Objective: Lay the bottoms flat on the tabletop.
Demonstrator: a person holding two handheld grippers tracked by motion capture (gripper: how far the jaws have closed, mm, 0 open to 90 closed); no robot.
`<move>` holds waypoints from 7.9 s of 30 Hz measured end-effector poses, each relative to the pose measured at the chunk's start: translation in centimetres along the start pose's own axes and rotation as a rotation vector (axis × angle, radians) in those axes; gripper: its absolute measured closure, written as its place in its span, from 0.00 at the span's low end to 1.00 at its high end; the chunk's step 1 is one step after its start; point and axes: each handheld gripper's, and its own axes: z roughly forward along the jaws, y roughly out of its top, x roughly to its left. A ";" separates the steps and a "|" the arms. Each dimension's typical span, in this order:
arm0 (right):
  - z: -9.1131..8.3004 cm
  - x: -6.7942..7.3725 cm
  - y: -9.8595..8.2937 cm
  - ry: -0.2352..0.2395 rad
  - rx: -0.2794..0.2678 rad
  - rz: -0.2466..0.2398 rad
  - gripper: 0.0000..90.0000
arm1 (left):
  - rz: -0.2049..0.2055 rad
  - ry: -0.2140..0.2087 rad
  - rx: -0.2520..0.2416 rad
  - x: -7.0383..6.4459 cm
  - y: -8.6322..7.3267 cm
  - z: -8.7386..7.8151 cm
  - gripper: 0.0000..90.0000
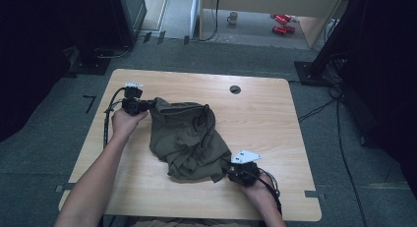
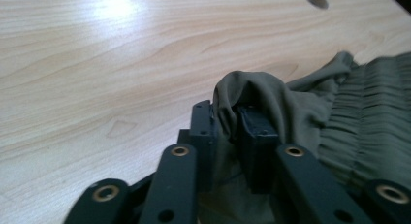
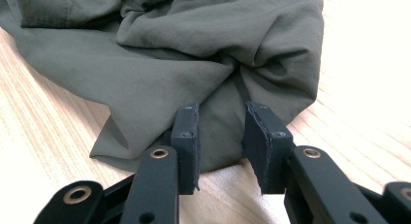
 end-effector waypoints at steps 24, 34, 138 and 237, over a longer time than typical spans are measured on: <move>-2.3 -0.3 3.0 -0.009 -0.116 0.060 0.62 | 0.092 0.025 -0.038 -1.9 -3.4 -4.0 0.63; -0.8 1.0 4.5 0.029 -0.101 0.008 0.61 | 0.126 0.017 -0.075 -2.8 -5.4 -5.2 0.54; 0.3 -12.8 11.3 -0.154 -0.133 0.159 0.91 | 0.283 -0.107 0.017 -12.0 -10.6 -3.1 0.53; 4.5 -7.7 4.0 -0.100 -0.079 0.143 0.58 | 0.331 -0.151 0.060 -15.7 -3.3 1.8 0.93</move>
